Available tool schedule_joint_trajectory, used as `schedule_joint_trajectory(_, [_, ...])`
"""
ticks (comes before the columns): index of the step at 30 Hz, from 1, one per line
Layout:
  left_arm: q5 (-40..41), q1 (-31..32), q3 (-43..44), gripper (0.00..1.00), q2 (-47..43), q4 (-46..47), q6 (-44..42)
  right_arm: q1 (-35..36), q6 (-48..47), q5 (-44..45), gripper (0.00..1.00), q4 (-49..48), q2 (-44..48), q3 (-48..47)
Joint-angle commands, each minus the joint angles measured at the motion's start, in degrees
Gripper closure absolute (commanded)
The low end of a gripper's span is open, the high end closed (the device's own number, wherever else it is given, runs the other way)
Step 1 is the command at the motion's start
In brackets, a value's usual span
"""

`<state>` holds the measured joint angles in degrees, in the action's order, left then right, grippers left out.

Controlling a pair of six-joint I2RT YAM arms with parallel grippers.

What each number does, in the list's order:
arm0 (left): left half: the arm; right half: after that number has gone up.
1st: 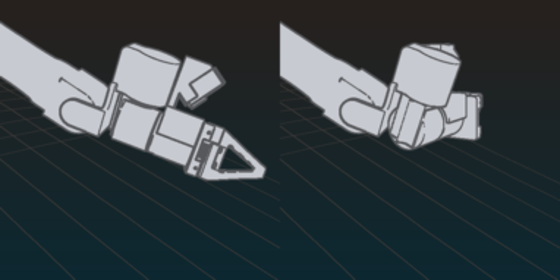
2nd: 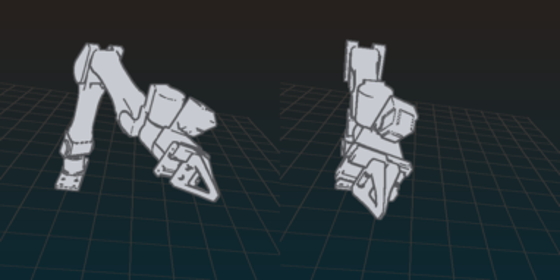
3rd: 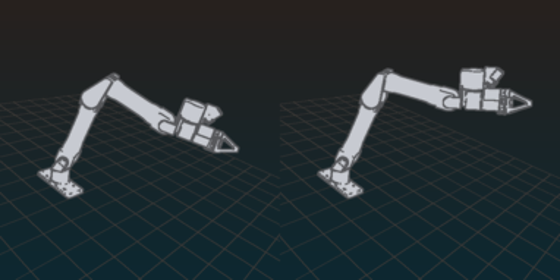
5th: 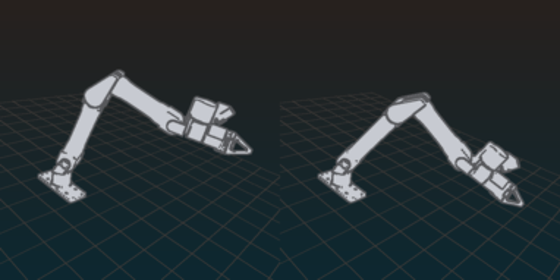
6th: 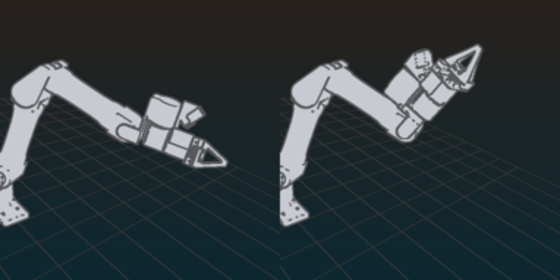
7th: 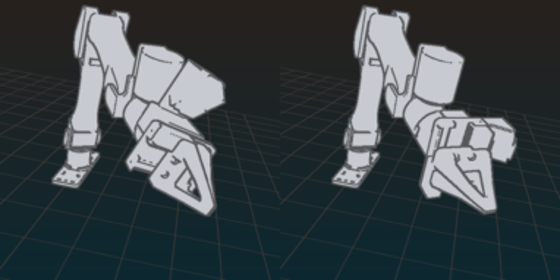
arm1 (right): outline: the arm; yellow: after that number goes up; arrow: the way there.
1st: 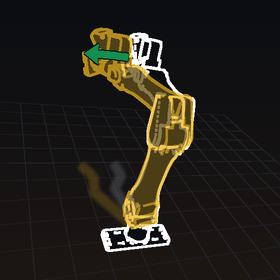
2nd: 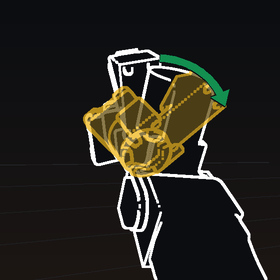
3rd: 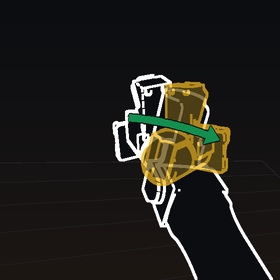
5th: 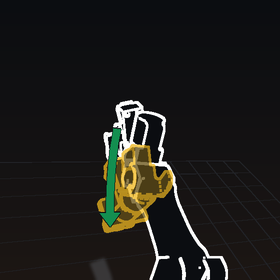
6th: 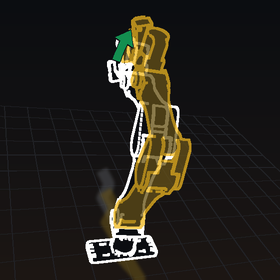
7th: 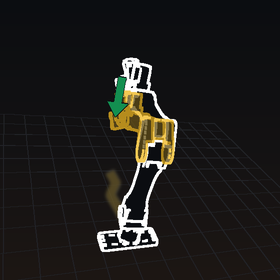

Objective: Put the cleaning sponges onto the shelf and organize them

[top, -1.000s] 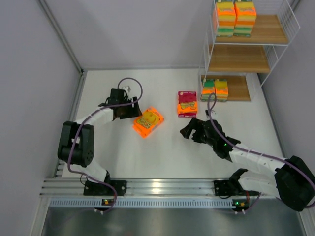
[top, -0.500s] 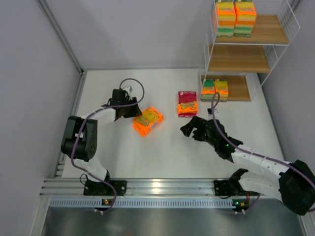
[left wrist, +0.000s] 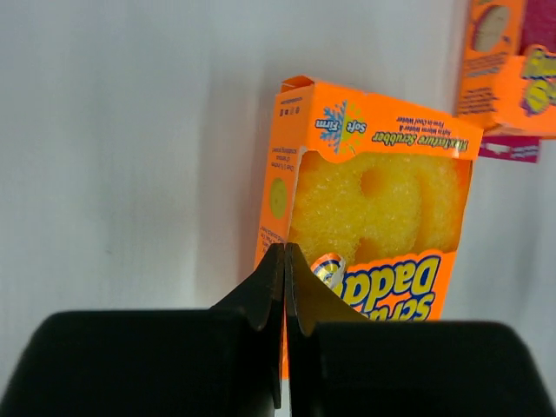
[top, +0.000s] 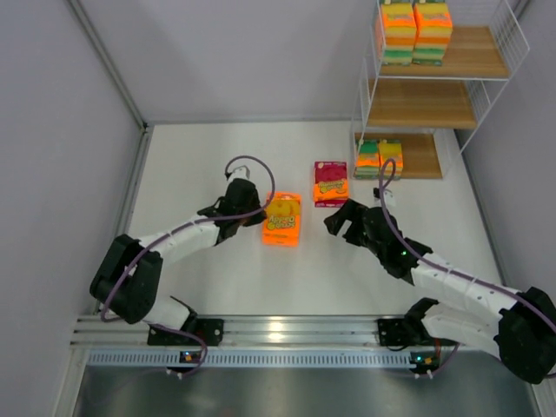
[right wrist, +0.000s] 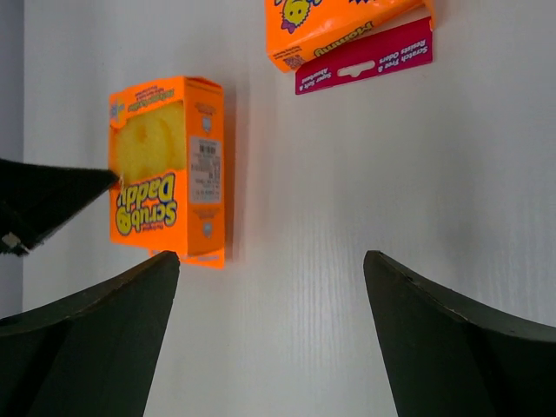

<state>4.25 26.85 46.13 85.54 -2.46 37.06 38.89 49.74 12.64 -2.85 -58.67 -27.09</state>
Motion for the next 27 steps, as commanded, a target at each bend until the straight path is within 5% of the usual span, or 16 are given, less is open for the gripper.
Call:
schedule_joint_trajectory(1, [13.23, 9.23, -1.13, 1.0, -4.85, 0.79, 11.97, 0.75, 1.16, 5.37, 0.1, 6.34, 3.29, -3.84])
schedule_joint_trajectory(10, [21.5, 22.7, -2.09, 1.0, -9.07, -0.44, 15.41, 0.57, -1.92, 7.48, 0.07, 18.66, 20.87, -1.73])
schedule_joint_trajectory(19, [19.66, 25.18, -2.19, 1.0, -8.81, -0.44, 13.22, 0.57, -1.48, 9.33, 0.04, 25.26, 26.95, -1.57])
schedule_joint_trajectory(27, [19.39, 25.18, -0.34, 1.0, -7.58, -0.44, 12.77, 0.66, -6.3, 10.29, 0.01, 19.39, 31.78, 0.11])
